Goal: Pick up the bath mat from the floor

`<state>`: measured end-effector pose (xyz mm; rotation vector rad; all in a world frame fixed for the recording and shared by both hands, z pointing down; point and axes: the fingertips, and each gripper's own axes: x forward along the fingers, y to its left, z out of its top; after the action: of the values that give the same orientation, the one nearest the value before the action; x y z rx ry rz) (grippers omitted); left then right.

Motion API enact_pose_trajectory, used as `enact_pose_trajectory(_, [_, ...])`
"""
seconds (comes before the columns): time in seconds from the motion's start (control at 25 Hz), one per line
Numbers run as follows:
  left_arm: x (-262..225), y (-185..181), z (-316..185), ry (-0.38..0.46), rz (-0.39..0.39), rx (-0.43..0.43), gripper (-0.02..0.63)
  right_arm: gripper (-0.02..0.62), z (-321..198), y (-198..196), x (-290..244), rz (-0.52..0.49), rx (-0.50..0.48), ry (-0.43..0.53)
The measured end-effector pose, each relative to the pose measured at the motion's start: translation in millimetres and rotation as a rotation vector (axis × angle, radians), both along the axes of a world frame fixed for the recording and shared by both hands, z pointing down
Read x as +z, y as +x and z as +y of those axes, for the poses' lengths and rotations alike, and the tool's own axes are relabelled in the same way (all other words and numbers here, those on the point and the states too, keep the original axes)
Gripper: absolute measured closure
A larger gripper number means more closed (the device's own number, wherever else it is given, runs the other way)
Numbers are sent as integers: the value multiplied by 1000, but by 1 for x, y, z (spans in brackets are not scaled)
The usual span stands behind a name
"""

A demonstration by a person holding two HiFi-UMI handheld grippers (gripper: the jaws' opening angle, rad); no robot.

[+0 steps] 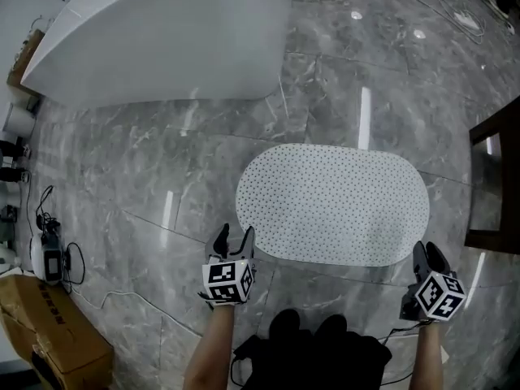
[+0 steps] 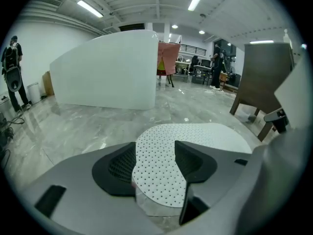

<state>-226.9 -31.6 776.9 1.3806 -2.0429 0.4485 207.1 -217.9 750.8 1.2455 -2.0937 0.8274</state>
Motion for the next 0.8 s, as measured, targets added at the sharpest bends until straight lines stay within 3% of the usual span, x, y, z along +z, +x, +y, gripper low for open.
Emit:
enact_pose_trajectory(0.4, [115,-39,-9,-62,23,-77,357,442,-29,3,99,16,36,-3])
enact_pose_trajectory(0.8, [165,-55,-13,-154,91,-104,345,442,-48,13,122,29,72,15])
